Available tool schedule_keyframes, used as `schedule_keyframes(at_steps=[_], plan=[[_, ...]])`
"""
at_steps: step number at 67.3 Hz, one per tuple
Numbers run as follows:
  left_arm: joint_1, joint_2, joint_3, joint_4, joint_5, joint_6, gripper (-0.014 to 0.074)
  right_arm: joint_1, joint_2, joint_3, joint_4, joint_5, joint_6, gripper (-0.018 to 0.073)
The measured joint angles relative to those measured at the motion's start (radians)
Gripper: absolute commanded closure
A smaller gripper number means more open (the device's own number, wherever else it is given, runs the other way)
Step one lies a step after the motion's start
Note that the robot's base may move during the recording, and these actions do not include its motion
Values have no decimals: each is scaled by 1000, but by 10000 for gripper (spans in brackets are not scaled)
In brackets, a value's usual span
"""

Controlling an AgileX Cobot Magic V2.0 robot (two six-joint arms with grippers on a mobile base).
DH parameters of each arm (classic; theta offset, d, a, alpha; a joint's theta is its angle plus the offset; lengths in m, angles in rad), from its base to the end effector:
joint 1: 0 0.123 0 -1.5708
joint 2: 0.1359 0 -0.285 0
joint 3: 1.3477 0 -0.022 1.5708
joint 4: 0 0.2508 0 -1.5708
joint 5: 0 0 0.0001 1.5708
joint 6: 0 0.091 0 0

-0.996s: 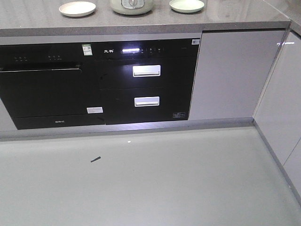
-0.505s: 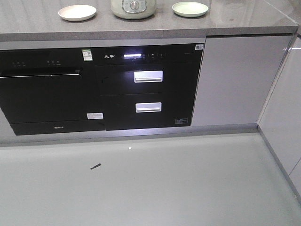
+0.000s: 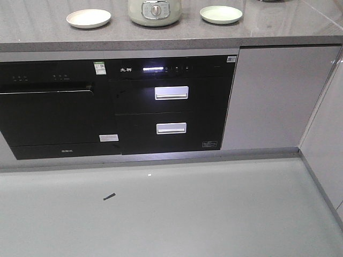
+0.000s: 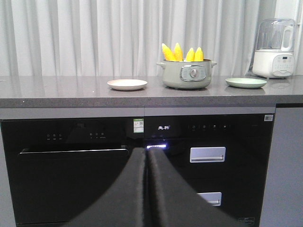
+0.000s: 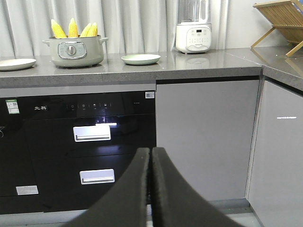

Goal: Distribute corn equally
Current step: 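Continue driving closer to the counter, centering on the corn pot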

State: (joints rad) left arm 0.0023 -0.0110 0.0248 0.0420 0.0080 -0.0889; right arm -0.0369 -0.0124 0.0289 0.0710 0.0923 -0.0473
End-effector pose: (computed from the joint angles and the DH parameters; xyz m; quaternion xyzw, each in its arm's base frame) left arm 0.0565 0.0002 0.2047 -0.0169 0.6834 -0.0162 0.7297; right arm 0.0567 -0.0015 0.1957 0.0193 0.7144 -0.0024 0.6995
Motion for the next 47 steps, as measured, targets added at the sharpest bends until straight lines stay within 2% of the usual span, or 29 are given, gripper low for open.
schedule_keyframes(at_steps=[47], plan=[[0,0,0,0,0,0,603,0,0,0,0,0,0,565]])
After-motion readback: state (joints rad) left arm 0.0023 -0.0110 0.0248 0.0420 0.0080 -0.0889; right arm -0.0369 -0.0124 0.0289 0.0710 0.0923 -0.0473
